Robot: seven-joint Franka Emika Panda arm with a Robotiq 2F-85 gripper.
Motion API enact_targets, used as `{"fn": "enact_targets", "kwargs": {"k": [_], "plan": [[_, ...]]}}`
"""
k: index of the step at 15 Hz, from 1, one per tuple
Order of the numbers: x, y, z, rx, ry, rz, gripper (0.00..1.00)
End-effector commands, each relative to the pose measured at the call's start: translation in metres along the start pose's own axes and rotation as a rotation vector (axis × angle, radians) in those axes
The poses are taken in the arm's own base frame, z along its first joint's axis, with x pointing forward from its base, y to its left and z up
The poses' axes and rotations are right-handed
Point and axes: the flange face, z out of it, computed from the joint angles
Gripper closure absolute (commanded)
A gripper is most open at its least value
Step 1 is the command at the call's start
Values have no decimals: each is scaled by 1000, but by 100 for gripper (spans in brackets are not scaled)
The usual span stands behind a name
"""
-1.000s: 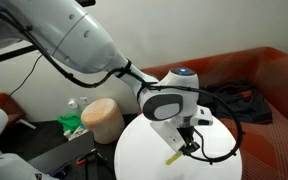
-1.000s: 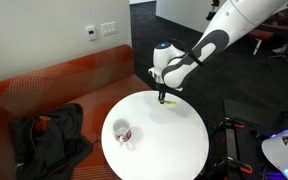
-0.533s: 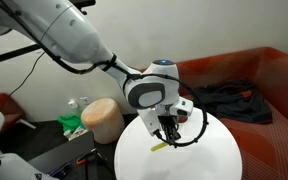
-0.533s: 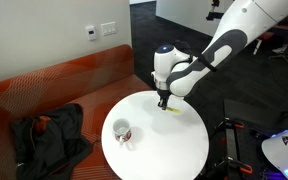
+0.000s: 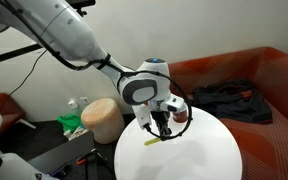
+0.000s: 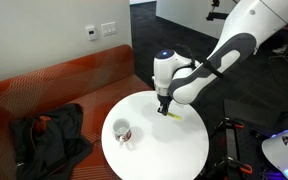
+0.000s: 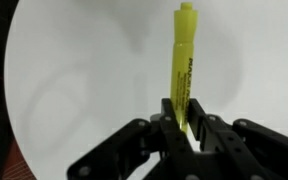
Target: Put the marker in the mug
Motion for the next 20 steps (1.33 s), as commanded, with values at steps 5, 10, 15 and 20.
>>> {"fn": "enact_targets", "kwargs": {"k": [5,10,15,20], "plan": [[-9,-9,-31,-6,90,5,95],[-21,-15,-71,0,197,6,95],[-17,-16,-83,6,201,-13,80],[-22,-16,-89,14,218,-32,95]]}}
